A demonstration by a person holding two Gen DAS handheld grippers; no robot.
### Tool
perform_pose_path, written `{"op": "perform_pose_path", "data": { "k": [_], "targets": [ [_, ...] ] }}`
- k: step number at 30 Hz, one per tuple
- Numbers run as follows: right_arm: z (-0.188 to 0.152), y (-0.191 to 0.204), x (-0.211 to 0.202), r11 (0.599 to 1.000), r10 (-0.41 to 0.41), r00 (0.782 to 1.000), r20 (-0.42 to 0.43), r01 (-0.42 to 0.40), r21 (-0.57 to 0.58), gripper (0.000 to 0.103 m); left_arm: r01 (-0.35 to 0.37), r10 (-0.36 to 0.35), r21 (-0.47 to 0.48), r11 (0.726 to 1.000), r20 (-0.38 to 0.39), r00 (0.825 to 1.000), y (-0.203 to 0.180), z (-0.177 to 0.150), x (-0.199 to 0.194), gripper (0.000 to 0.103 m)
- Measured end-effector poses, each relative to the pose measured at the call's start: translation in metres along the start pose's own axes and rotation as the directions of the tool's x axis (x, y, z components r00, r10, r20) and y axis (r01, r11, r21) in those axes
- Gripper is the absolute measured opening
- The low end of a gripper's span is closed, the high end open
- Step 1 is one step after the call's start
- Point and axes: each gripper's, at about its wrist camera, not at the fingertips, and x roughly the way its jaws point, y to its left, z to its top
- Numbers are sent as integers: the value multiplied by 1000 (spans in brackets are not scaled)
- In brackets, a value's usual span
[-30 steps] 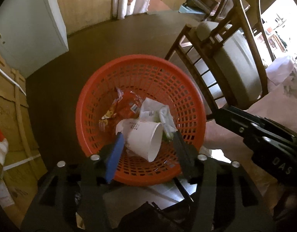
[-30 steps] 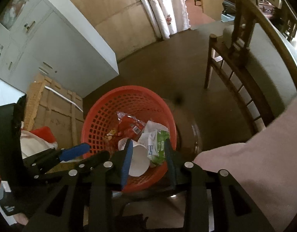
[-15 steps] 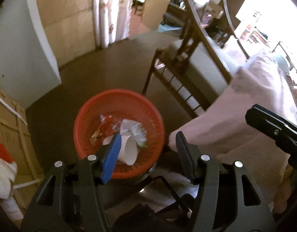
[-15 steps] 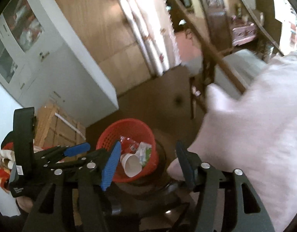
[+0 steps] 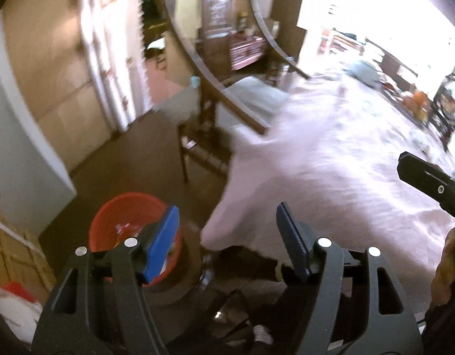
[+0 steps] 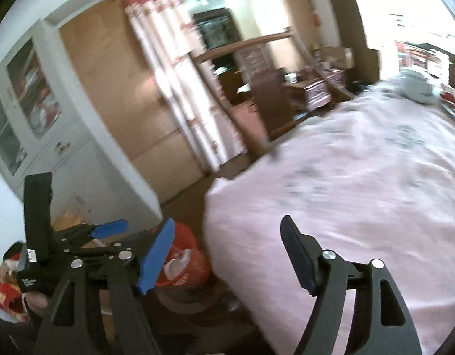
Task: Collect trash
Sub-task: 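Bring both open tools back over the table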
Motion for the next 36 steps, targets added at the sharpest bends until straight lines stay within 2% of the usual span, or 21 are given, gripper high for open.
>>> {"op": "perform_pose_path", "data": {
  "k": [3, 5, 8, 12, 18, 23, 28, 29, 31, 33, 35, 36],
  "targets": [
    [-7, -37, -34, 996, -74, 996, 49, 71, 55, 86, 33, -35, 64, 997, 29, 999, -40, 9, -6, 73],
    [-12, -61, -54, 988, -135, 988, 78, 128, 89, 90, 53, -61, 106, 993, 70, 996, -69, 16, -12, 82],
    [-20, -98, -84, 971, -207, 972, 109, 192, 140, 90, 68, -88, 171, 983, 108, 990, -109, 24, -16, 86],
    [-32, -145, -119, 933, -317, 941, 122, 286, 216, 91, 100, -131, 257, 961, 105, 986, -159, 27, -11, 88],
    [-53, -214, -162, 853, -469, 878, 94, 422, 307, 91, 167, -195, 338, 926, 51, 980, -231, 31, 13, 90],
    [-64, -260, -180, 786, -537, 842, 49, 479, 390, 91, 193, -215, 407, 893, 10, 976, -284, 31, 35, 90],
    [-71, -302, -182, 716, -588, 809, -11, 527, 458, 91, 194, -210, 434, 880, -12, 978, -317, 36, 54, 90],
    [-71, -307, -180, 706, -595, 803, -21, 535, 464, 91, 196, -210, 438, 878, -17, 978, -321, 37, 56, 90],
    [-70, -314, -179, 686, -624, 780, -44, 574, 447, 91, 205, -213, 440, 874, -33, 977, -331, 39, 64, 90],
    [-63, -317, -174, 666, -680, 731, -58, 649, 368, 90, 207, -207, 446, 871, -50, 977, -338, 39, 71, 90],
    [-56, -322, -165, 668, -695, 715, -75, 681, 299, 86, 210, -202, 453, 867, -68, 977, -344, 40, 79, 90],
    [-53, -327, -160, 679, -690, 719, -85, 684, 266, 84, 212, -199, 455, 865, -76, 977, -345, 41, 82, 90]
  ]
}}
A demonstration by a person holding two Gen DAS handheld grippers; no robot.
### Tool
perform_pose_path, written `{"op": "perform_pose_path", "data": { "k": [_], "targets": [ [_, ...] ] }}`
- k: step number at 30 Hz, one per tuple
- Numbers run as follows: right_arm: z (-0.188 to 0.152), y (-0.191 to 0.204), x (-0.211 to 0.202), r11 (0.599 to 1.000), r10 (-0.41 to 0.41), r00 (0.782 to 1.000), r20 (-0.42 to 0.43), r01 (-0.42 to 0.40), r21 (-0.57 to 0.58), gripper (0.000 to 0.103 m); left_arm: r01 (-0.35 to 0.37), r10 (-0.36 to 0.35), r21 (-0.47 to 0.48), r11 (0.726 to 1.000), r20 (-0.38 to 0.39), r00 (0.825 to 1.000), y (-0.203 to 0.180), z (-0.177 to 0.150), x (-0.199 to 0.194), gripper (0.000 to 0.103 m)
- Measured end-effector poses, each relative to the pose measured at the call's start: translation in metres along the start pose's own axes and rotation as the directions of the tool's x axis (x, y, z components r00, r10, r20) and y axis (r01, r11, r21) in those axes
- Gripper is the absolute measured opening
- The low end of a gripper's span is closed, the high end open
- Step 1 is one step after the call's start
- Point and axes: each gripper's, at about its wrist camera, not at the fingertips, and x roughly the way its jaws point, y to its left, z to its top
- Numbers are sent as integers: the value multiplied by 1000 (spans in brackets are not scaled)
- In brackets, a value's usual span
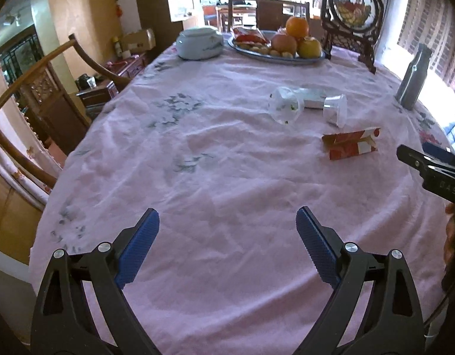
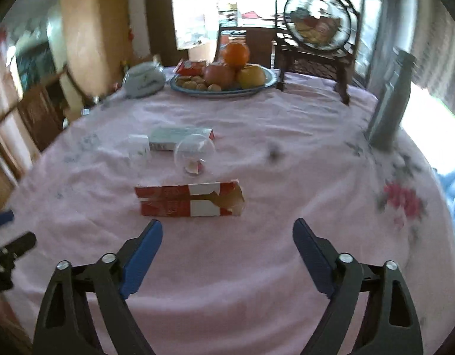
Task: Collect trash
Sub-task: 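Bring both open tools back over the table, then reach the right tool to the red-and-white box and close on it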
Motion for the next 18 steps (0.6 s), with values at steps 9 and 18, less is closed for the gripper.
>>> {"op": "perform_pose_path", "data": {
  "k": [9, 18],
  "targets": [
    [22, 9, 44, 958, 8, 999, -47, -21, -287, 73, 26, -26, -3, 1000, -62, 998, 1, 4, 27, 90],
    [35, 36, 75, 862, 21, 996, -82, -60, -503, 72, 30, -30, 2, 1000, -88, 996, 0, 6, 41, 90]
  ]
}}
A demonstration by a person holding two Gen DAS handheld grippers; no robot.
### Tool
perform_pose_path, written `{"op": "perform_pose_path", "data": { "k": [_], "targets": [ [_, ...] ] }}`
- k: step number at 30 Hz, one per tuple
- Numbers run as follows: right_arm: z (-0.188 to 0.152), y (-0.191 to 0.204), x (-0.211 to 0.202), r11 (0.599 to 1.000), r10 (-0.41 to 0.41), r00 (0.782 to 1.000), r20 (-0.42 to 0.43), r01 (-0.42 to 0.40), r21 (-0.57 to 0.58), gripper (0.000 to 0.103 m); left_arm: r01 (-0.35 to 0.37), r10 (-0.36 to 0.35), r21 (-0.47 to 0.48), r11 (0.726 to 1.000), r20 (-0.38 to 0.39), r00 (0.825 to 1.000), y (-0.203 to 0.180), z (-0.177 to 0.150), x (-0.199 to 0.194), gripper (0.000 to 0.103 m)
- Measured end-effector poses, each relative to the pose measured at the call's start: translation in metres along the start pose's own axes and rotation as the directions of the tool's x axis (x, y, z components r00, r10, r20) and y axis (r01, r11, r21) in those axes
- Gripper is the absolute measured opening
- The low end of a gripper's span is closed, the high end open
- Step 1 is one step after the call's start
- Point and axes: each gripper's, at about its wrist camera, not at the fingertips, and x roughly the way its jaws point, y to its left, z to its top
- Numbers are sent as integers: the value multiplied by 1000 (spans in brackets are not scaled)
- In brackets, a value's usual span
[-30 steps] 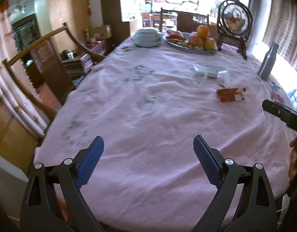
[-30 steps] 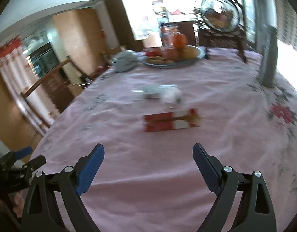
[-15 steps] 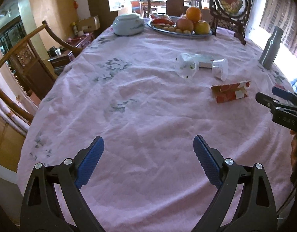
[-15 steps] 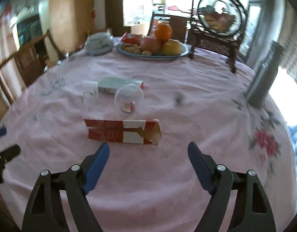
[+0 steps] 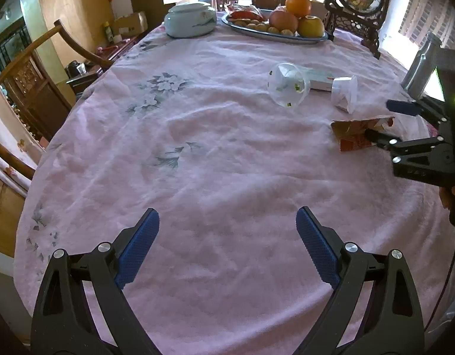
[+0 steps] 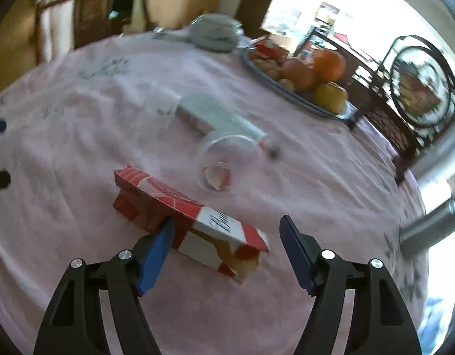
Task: Collect trash
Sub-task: 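Reach the right tool to the red-and-white box and close on it, then grasp the clear plastic cup with the left tool while right holds the box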
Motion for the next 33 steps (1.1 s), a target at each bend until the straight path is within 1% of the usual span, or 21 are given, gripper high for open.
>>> {"op": "perform_pose_path", "data": {
  "k": [2, 4, 6, 8, 9, 10, 11, 12, 14, 15, 18, 20, 21, 22, 25, 27, 29, 33],
  "targets": [
    [7, 5, 4, 1000, 1, 1000, 7, -1, -27, 72, -1, 1, 0, 1000, -7, 1000, 0, 0, 2, 90],
    [14, 8, 5, 999, 36, 999, 6, -36, -39, 61, 0, 0, -1, 1000, -12, 1000, 2, 0, 3, 90],
    [18, 12, 9, 997, 58, 998, -18, -59, -49, 23, -3, 3, -5, 1000, -15, 1000, 3, 0, 3, 90],
    [19, 14, 10, 996, 72, 997, -40, -73, -41, 22, -6, 6, -11, 1000, -18, 1000, 6, 0, 3, 90],
    [19, 14, 8, 996, 78, 996, -37, -79, -31, 17, -7, 7, -16, 1000, -19, 1000, 7, 0, 3, 90],
    [17, 13, 4, 995, 95, 995, -32, -96, -10, 15, -7, 7, -18, 1000, -19, 1000, 8, 0, 3, 90],
    [15, 10, 1, 995, 103, 994, -24, -103, 13, 12, -8, 8, -20, 1000, -18, 1000, 9, 0, 2, 90],
    [13, 7, -4, 993, 109, 994, -13, -108, 38, 7, -11, 11, -22, 1000, -16, 1000, 10, 1, 2, 90],
    [6, -2, -14, 984, 122, 992, 6, -122, 130, 2, -11, 11, -20, 1000, -11, 1000, 9, 2, 0, 90],
    [0, -10, -20, 969, 134, 991, 15, -135, 206, 2, -10, 9, -17, 1000, -9, 1000, 9, 4, 0, 90],
    [-16, -24, -30, 916, 165, 986, 29, -164, 366, 2, -12, 12, -6, 1000, 15, 1000, 4, 10, -5, 90],
    [-32, -34, -37, 858, 177, 983, 46, -178, 482, 2, -23, 22, 7, 1000, 39, 999, -1, 18, -9, 90],
    [-35, -36, -39, 844, 180, 982, 60, -186, 504, 2, -26, 26, 12, 1000, 48, 999, -3, 22, -11, 90],
    [-43, -40, -44, 815, 182, 979, 89, -201, 543, 2, -23, 22, 16, 1000, 62, 998, -6, 28, -12, 90],
    [-58, -48, -49, 767, 162, 978, 129, -207, 607, 2, -30, 27, 25, 999, 93, 995, -12, 48, -11, 90],
    [-67, -54, -46, 740, 163, 978, 134, -211, 638, 2, -24, 22, 26, 999, 101, 995, -17, 63, -2, 90],
    [-72, -58, -43, 724, 183, 973, 140, -230, 650, 2, -21, 18, 32, 999, 88, 996, -22, 73, 8, 90],
    [-78, -62, -40, 703, 213, 965, 153, -260, 662, 2, 6, -11, 91, 996, 58, 998, -40, 90, 33, 90]
  ]
}}
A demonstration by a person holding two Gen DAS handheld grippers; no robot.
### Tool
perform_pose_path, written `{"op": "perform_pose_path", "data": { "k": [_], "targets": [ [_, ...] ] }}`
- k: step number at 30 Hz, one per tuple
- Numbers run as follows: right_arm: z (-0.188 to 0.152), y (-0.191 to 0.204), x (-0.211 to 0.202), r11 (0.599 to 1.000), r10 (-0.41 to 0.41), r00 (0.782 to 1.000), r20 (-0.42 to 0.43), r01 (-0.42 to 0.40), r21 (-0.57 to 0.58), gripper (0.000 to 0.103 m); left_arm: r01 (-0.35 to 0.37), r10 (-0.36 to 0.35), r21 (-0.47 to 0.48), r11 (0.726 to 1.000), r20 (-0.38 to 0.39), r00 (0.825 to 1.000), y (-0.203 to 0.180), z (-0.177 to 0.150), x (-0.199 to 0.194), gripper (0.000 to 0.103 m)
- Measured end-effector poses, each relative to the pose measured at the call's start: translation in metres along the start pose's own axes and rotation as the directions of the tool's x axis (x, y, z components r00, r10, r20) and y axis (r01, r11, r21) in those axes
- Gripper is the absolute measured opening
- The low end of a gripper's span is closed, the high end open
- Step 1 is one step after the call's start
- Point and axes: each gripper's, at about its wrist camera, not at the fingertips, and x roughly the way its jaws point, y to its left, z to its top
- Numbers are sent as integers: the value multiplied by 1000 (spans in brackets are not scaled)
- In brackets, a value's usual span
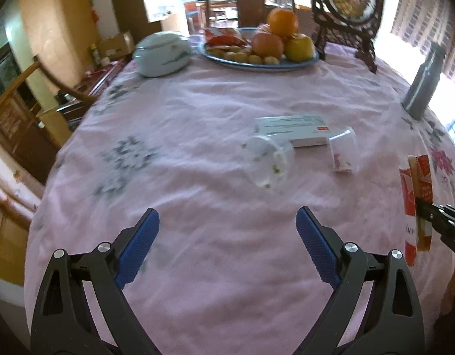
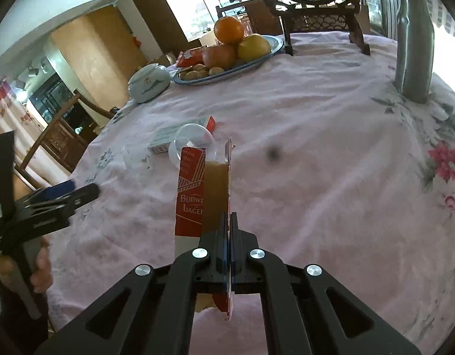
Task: Collect trash
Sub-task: 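Grasp the clear plastic cup with the left tool while right holds the box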
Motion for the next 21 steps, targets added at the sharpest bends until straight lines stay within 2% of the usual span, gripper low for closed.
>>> {"op": "perform_pose_path", "data": {
  "k": [6, 16, 18, 19, 20, 21],
  "targets": [
    [1, 3, -5, 999, 42, 999, 3, -42, -16, 2, 8, -8, 47, 999, -8, 1000, -19, 16, 30, 90],
    [3, 3, -2, 998, 60, 998, -20, -60, -14, 2, 13, -10, 70, 997, -43, 999, -30, 42, 69, 90],
    [3, 4, -1, 998, 60, 998, -25, -60, -17, 2, 19, -15, 73, 997, -56, 998, -30, 44, 75, 86],
    [2, 4, 0, 998, 59, 998, -29, -59, -20, 2, 22, -17, 72, 997, -64, 998, -30, 44, 77, 79],
    [2, 4, 1, 998, 57, 998, -31, -57, -19, 2, 28, -22, 69, 997, -77, 997, -29, 44, 81, 66],
    [2, 4, 1, 998, 55, 998, -33, -56, -19, 2, 36, -30, 62, 997, -93, 995, -28, 44, 84, 59]
  ]
}}
